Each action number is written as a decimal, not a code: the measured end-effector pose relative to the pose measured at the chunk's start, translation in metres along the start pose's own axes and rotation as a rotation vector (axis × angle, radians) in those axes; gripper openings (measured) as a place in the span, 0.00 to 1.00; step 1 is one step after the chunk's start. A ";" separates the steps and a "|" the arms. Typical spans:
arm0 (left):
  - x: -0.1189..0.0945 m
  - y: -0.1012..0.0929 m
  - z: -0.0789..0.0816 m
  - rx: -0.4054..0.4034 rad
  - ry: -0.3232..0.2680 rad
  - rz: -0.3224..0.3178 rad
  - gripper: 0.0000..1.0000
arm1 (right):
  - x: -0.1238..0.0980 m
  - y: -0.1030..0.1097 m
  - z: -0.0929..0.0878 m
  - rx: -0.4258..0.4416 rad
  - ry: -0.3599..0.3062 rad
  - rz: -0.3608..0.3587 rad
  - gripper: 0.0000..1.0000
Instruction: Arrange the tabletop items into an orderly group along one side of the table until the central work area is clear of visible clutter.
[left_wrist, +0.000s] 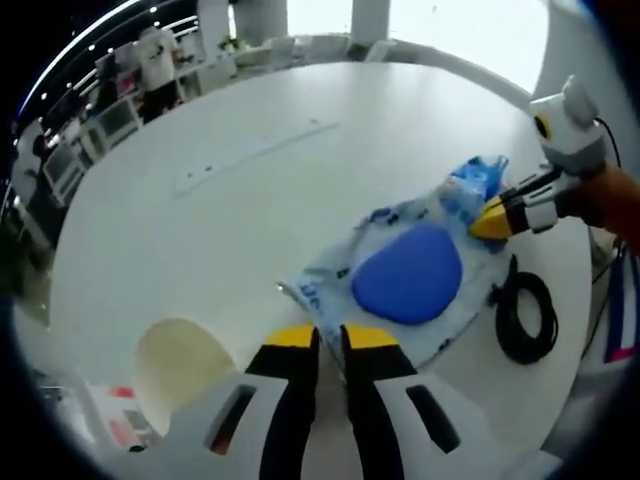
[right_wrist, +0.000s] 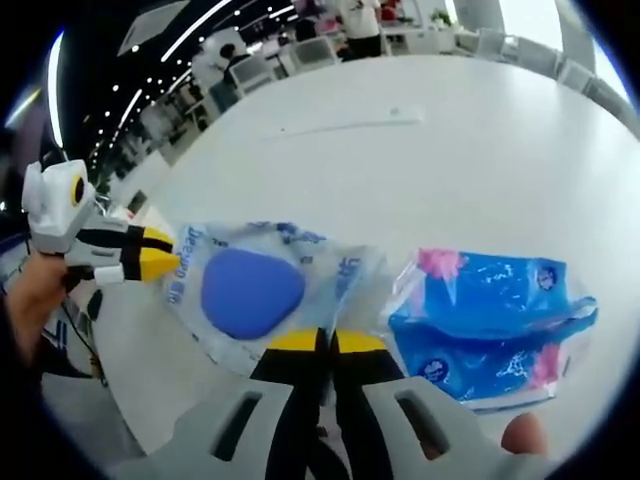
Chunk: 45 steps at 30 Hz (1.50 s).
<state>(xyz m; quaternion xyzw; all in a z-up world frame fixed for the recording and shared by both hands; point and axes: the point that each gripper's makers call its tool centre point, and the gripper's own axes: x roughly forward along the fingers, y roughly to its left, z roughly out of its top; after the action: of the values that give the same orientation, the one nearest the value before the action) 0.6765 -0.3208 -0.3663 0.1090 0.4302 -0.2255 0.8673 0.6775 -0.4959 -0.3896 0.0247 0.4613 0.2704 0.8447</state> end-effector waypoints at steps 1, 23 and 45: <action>0.000 0.001 0.001 0.002 -0.002 0.002 0.08 | 0.000 0.000 0.000 0.000 0.000 0.000 0.04; -0.005 0.004 0.012 0.004 -0.026 0.013 0.11 | -0.003 0.000 0.004 0.018 -0.019 0.000 0.09; -0.117 0.032 0.065 -0.173 -0.348 -0.058 0.09 | -0.001 -0.002 0.001 -0.001 -0.008 -0.007 0.07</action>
<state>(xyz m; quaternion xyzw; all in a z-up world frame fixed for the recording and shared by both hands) 0.6759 -0.2829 -0.2340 -0.0192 0.2944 -0.2281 0.9279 0.6792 -0.4978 -0.3888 0.0235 0.4580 0.2674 0.8474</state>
